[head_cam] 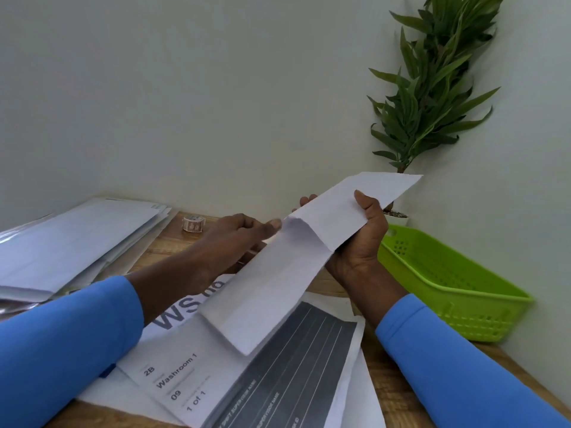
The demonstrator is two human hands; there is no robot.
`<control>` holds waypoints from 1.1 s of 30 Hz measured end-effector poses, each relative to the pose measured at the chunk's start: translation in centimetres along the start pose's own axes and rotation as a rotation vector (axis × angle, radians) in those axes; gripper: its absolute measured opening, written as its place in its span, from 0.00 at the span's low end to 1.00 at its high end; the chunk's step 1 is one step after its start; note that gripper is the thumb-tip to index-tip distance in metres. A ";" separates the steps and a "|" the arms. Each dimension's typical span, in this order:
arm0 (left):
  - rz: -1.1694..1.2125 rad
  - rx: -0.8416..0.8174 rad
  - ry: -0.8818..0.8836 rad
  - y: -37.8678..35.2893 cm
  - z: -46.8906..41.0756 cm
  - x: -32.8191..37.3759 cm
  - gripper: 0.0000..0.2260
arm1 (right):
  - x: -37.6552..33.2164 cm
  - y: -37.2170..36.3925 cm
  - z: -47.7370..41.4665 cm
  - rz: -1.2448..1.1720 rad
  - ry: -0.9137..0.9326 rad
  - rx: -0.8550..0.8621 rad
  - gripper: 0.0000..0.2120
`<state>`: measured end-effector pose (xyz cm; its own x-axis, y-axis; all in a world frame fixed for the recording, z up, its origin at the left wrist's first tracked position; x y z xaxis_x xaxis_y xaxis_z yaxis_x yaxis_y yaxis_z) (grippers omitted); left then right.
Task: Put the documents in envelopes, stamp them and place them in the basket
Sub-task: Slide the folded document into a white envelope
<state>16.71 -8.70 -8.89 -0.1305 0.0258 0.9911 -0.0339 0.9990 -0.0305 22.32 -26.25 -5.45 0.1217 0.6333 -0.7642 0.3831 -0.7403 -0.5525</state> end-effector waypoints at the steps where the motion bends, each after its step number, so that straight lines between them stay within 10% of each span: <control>1: -0.022 -0.045 0.034 0.2 0.1 0.1 0.20 | -0.8 0.5 -0.3 -0.008 0.031 0.025 0.17; 7: 0.081 -0.271 0.202 -0.2 0.8 -1.0 0.23 | -3.1 2.8 -0.8 -0.008 0.133 0.137 0.19; 14: 0.364 -0.150 0.064 -1.1 -0.3 -1.4 0.31 | 0.7 0.3 0.5 0.023 -0.026 0.037 0.19; 20: -0.695 0.015 -0.684 -0.8 1.6 2.3 0.24 | -0.4 0.6 0.0 0.006 0.013 0.088 0.20; 26: -0.875 -0.217 -1.040 -2.6 3.8 4.1 0.19 | -1.4 2.6 -0.2 0.021 0.022 0.194 0.20; 33: -0.840 -0.052 -1.182 -2.9 4.5 4.3 0.03 | 1.1 1.1 0.6 0.031 -0.048 0.150 0.22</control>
<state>11.75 -11.70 -5.13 -0.8165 -0.5766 0.0291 -0.4785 0.7041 0.5247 22.34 -26.46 -7.09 0.0863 0.6006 -0.7949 0.2385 -0.7871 -0.5688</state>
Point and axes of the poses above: each hand's wrist, its own z-axis away from the middle knuckle, its own y-axis out of the back of the hand, x = y × z, the point moved 6 cm from there along -z, towards the middle knuckle, and after that the axes turned 11 degrees about z, right-handed, at the moved point
